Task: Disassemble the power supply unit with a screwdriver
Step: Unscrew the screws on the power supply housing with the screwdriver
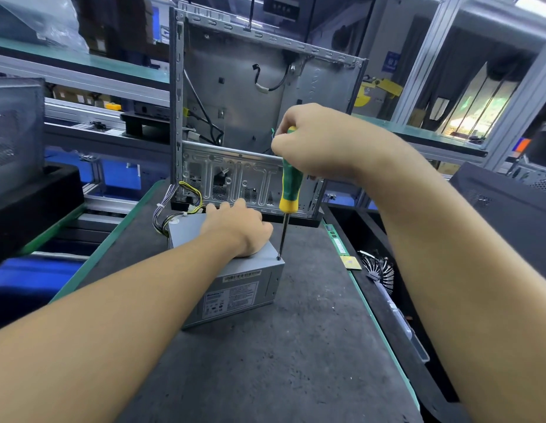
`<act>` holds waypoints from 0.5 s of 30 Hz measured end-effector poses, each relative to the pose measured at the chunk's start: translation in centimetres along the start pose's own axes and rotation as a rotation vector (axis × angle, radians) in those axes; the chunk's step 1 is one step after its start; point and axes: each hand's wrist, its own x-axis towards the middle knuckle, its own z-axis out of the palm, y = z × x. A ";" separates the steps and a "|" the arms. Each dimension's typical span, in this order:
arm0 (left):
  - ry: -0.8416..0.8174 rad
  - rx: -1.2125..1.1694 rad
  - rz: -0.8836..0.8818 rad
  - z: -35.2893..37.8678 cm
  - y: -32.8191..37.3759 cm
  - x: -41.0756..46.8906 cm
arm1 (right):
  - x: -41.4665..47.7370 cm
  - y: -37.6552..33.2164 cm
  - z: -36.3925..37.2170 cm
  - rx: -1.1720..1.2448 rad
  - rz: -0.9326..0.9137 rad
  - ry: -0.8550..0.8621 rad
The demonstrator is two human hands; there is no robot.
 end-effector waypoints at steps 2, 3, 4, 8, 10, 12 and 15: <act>-0.005 0.003 -0.004 -0.1 0.0 -0.1 | 0.2 0.0 0.3 -0.031 0.036 0.018; -0.008 0.005 -0.006 -0.2 0.0 -0.1 | 0.3 0.0 0.5 -0.071 0.058 0.050; -0.011 0.007 -0.007 -0.2 0.0 -0.1 | 0.4 0.1 0.6 -0.124 0.075 0.092; -0.016 0.008 -0.004 -0.2 0.0 -0.2 | 0.5 0.5 0.5 -0.189 0.024 0.120; -0.016 0.012 0.000 -0.2 0.0 -0.2 | 0.2 0.5 0.0 -0.108 0.015 0.049; -0.014 0.019 0.001 -0.2 0.1 -0.2 | -0.2 0.3 -0.5 -0.075 0.025 -0.015; -0.010 0.020 0.002 -0.3 0.1 -0.1 | -0.2 0.1 -0.5 -0.065 0.047 -0.060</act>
